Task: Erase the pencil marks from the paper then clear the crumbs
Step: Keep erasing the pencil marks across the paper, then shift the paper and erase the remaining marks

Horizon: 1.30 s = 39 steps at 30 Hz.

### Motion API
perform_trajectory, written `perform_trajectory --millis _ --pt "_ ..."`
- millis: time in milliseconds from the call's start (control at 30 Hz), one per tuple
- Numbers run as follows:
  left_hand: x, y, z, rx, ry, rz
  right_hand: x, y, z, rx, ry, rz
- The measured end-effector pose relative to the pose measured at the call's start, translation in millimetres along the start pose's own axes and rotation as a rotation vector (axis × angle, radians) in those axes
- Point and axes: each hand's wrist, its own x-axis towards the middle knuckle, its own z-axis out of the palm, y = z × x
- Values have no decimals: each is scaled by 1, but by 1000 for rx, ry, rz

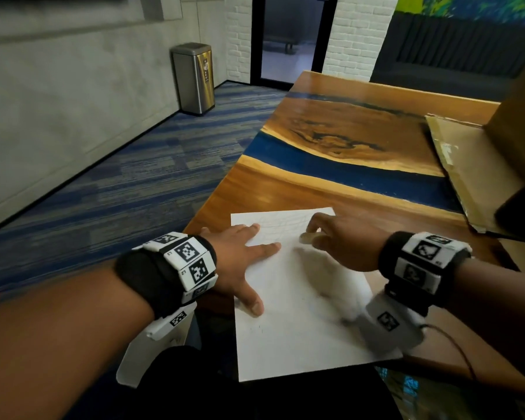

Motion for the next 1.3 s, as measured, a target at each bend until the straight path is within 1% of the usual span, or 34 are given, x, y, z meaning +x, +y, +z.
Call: perform_trajectory --millis 67,100,133,167,200,233,267,300,400,433,467,500,533,633,667,700,733,800,833,867,933,1000,1133,1200,1300 --pt "0 -4 3 -33 19 1 -12 -23 5 727 -89 -3" --pt "0 -4 5 -51 29 5 -19 -36 12 1017 -146 -5" --pt "0 -4 7 -65 42 11 -26 -47 23 1210 -213 -11" --pt "-1 -5 8 -71 52 18 -30 -54 37 1345 -276 -14" --pt "-2 -5 10 -71 54 23 -32 -59 49 1444 -318 1" --pt "-3 -5 11 -68 54 24 -32 -60 56 1531 -327 32" --pt "-4 -5 12 -66 54 23 -30 -54 58 1617 -289 75" --pt "-6 -5 14 -67 57 20 -26 -43 57 1697 -201 124" --pt "-9 -5 19 -82 63 31 -18 0 38 1863 200 266" --pt "-9 -5 21 -88 63 35 -19 11 30 1862 310 304" --pt "-11 -4 22 -95 65 37 -22 17 25 1849 353 318" --pt "-12 -3 22 -102 68 36 -25 17 23 1836 325 290" --pt "-14 0 21 -109 70 37 -29 14 25 1819 239 231" --pt "-16 6 21 -107 102 58 -44 -12 38 1690 -121 88" --pt "-17 7 22 -99 119 70 -46 -20 42 1634 -200 73" --pt "-17 7 24 -93 134 81 -45 -23 44 1594 -208 85" --pt "-18 6 26 -94 144 90 -43 -22 44 1574 -163 109" --pt "-21 0 28 -140 162 93 -39 -11 38 1533 1 181" --pt "-22 -4 29 -177 175 78 -38 -6 35 1494 55 207" --pt "-23 -9 30 -206 191 50 -40 -1 33 1451 67 221" --pt "-21 -20 33 -213 244 -25 -43 4 34 1372 21 216" --pt "-17 -28 38 -202 254 -76 -45 5 37 1301 -20 206" --pt "-13 -27 44 -185 234 -68 -40 4 32 1120 -51 149" --pt "-15 -24 42 -183 207 -57 -32 -5 27 905 -34 60" --pt "-17 -19 38 -158 168 -42 -18 -27 15 402 42 -124"
